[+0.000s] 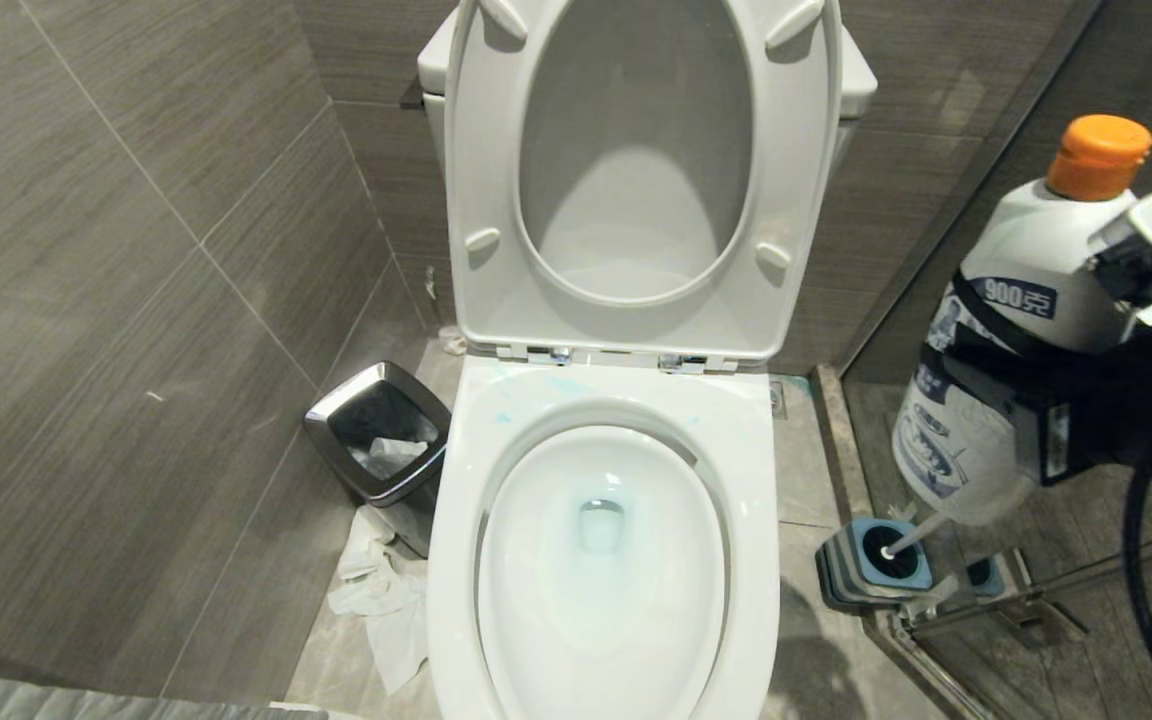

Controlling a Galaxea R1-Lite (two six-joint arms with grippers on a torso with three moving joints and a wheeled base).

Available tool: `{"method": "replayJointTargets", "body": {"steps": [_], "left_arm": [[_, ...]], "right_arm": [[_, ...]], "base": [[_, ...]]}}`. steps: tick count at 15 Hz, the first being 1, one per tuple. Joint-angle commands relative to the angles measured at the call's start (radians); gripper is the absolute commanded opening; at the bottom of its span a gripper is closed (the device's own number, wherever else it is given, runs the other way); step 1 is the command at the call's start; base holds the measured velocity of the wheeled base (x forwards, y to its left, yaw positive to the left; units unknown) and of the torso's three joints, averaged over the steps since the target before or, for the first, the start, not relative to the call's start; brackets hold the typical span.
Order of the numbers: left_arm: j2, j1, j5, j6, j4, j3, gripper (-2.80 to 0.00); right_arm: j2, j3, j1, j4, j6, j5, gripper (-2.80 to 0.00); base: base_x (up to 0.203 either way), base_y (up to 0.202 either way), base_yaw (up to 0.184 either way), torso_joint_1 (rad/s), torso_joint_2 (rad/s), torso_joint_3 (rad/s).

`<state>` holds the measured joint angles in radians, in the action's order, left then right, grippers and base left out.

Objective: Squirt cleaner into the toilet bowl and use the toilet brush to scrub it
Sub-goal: Pour in the cleaning agent

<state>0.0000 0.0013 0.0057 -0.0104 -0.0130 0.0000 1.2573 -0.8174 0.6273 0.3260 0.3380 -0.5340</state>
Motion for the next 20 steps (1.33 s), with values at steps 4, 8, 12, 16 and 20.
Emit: {"method": "replayJointTargets", "body": {"steps": [4,8,12,16,20], "left_arm": [[0.0,0.0,0.0,0.0,-0.001,0.008,-2.8],[0.0,0.0,0.0,0.0,-0.001,0.008,-2.8],[0.0,0.0,0.0,0.0,-0.001,0.008,-2.8],[0.0,0.0,0.0,0.0,-0.001,0.008,-2.8],[0.0,0.0,0.0,0.0,-0.001,0.008,-2.8]], "right_arm": [[0.183,-0.124,0.064,-0.001,0.138,-0.085,-2.8],[0.212,-0.151,0.078,0.001,0.395,-0.087,-2.8],[0.227,-0.19,0.082,0.001,0.614,-0.089,-2.8],[0.231,-0.192,0.085,0.004,0.787,-0.089,-2.8],[0.277,-0.241,0.115,0.01,0.925,-0.089,-2.8]], "base": [[0.0,0.0,0.0,0.0,0.0,0.0],[0.0,0.0,0.0,0.0,0.0,0.0],[0.0,0.0,0.0,0.0,0.0,0.0],[0.0,0.0,0.0,0.0,0.0,0.0],[0.0,0.0,0.0,0.0,0.0,0.0]]}}
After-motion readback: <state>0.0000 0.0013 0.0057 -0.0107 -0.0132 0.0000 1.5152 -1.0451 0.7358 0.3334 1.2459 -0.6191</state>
